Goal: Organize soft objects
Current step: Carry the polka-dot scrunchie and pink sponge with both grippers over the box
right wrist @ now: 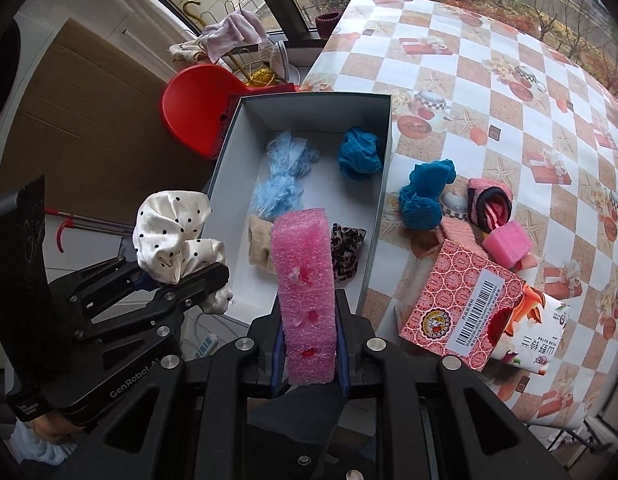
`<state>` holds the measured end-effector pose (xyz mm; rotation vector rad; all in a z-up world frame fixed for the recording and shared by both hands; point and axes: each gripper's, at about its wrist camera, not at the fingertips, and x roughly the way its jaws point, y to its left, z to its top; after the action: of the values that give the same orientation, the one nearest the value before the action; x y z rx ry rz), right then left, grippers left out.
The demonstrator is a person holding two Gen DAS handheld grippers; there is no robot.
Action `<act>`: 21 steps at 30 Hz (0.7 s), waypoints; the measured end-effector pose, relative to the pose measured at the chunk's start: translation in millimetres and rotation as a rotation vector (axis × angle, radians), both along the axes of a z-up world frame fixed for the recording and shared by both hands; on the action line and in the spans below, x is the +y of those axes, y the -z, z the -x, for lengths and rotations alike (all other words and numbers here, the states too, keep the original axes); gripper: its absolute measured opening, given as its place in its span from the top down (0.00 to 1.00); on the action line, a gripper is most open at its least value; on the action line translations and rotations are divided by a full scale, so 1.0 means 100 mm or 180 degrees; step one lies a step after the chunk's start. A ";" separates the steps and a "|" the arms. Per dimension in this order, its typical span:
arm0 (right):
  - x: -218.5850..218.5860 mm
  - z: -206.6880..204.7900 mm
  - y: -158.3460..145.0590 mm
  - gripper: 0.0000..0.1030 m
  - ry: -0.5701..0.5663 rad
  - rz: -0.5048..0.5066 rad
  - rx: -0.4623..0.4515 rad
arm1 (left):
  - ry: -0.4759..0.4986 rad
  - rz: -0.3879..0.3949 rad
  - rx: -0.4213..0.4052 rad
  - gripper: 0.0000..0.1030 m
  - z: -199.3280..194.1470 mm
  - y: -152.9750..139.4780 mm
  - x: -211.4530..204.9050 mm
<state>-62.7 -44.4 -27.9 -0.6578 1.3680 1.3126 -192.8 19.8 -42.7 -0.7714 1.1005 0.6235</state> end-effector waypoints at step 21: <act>-0.01 -0.04 0.07 0.79 0.0076 0.0086 0.0045 | -0.0035 0.0052 0.0022 0.73 0.00 0.07 0.02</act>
<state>-59.1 -45.7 -35.4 -0.6496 1.4031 1.2840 -192.6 21.8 -49.6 -0.7904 1.1094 0.6275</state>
